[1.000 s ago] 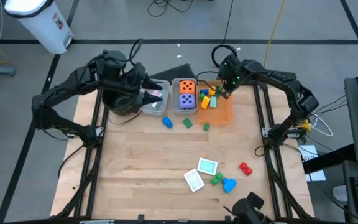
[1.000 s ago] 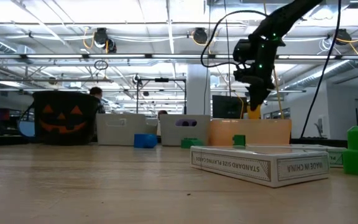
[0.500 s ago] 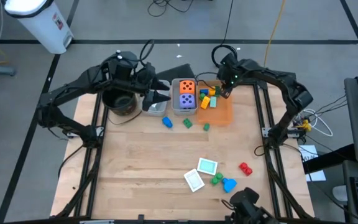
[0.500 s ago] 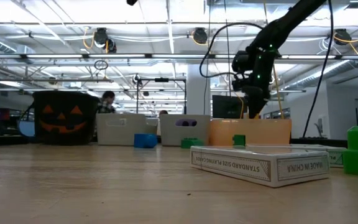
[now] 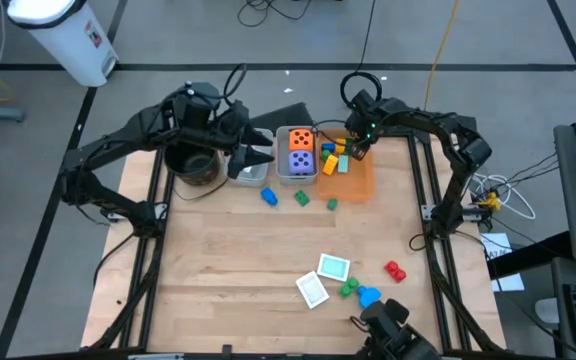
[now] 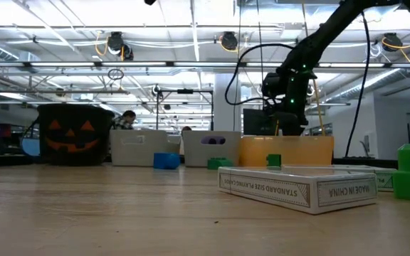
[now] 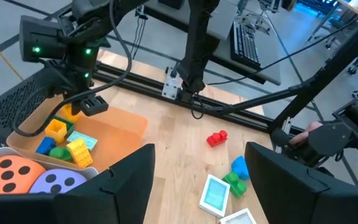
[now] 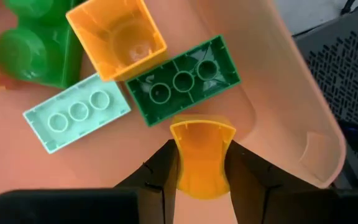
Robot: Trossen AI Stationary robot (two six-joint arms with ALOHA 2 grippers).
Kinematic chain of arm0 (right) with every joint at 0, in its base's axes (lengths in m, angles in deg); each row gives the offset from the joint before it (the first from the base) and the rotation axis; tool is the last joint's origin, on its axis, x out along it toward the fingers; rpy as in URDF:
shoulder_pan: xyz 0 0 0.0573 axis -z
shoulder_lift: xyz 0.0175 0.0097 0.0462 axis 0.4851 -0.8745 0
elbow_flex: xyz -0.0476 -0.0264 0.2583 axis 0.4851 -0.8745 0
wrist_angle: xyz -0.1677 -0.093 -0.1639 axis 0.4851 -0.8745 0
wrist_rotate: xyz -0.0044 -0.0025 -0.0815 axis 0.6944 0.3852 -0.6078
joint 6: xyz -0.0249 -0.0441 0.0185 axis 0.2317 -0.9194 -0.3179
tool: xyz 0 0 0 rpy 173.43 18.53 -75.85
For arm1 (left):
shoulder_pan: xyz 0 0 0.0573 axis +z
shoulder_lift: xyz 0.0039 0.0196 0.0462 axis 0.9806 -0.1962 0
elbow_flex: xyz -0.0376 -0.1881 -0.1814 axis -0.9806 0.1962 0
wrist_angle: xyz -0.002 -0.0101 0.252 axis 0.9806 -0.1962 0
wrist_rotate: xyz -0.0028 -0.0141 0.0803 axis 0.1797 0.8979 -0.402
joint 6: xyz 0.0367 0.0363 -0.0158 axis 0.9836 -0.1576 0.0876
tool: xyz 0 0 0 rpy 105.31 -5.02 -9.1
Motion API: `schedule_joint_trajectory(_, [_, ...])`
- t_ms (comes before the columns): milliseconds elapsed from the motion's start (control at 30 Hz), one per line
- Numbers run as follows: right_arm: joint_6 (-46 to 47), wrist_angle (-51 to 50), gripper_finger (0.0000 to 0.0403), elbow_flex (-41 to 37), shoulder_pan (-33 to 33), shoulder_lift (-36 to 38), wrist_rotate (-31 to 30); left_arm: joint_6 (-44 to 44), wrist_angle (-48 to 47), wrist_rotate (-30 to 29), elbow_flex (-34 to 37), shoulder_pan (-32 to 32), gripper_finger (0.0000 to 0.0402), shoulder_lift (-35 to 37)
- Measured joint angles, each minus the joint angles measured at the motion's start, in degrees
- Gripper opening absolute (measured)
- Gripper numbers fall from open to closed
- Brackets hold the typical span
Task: Pick & Place Toys
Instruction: Put the yellow game piece into the orange bin, then put the red game piece into the orange bin
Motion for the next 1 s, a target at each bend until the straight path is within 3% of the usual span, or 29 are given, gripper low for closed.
schedule_joint_trajectory(367, [-0.29,1.48,0.0101,-0.04,0.0,-0.09,-0.02,-0.04,-0.02,0.0,0.0,0.02,0.0255,0.02])
schedule_joint_trajectory(733, [-1.27,1.29,0.018,-0.11,-0.02,-0.09,-0.02,-0.15,-0.13,-0.02,0.0,0.0,0.0255,0.02])
schedule_joint_trajectory(1000, [-1.65,2.05,0.0205,-0.15,0.0,3.23,-0.15,-0.09,-0.17,-0.02,0.0,0.0,0.0255,0.02])
